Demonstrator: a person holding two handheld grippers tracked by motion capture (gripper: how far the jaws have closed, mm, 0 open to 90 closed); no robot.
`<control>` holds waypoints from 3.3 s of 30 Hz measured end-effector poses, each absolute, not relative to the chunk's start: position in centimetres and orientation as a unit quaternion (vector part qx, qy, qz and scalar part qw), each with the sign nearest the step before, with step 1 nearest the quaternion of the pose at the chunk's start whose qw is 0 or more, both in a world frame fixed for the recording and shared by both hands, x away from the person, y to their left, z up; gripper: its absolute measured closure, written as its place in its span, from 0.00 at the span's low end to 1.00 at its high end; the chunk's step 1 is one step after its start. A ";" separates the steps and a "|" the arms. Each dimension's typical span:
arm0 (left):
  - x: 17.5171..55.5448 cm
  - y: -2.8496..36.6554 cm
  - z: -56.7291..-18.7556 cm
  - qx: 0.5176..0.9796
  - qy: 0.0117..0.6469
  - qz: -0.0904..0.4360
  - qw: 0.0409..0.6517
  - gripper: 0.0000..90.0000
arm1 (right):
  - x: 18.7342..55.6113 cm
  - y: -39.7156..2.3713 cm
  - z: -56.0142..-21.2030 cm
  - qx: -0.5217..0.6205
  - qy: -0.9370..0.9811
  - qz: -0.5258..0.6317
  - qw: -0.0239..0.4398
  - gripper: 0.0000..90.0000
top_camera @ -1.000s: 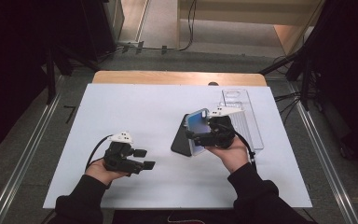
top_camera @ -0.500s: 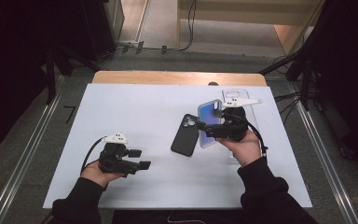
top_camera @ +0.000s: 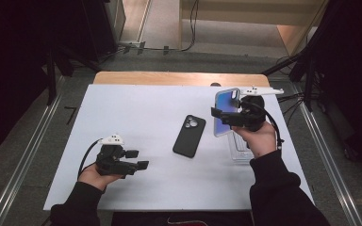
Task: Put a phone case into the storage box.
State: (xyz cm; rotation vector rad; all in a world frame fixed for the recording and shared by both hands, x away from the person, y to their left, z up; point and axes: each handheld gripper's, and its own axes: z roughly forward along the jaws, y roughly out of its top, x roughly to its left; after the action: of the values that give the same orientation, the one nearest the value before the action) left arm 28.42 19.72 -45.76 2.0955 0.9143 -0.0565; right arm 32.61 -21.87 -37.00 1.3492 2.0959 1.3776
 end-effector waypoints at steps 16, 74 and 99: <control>27.5 20.5 -45.7 0.824 0.384 -0.017 0.417 0.35 | 34.6 -25.1 -36.9 0.516 0.691 0.466 0.198 0.19; 27.5 20.5 -46.1 0.825 0.382 -0.028 0.415 0.35 | 48.4 -27.6 -43.9 0.629 0.653 0.359 0.222 0.18; 27.6 20.4 -46.1 0.827 0.381 -0.027 0.413 0.35 | 48.4 -28.1 -44.6 0.624 0.670 0.353 0.194 0.00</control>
State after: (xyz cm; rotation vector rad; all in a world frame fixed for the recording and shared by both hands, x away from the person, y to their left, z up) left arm 27.56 20.43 -46.14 2.0797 0.9574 -0.0687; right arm 48.41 -28.06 -44.56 1.7485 1.8777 0.9912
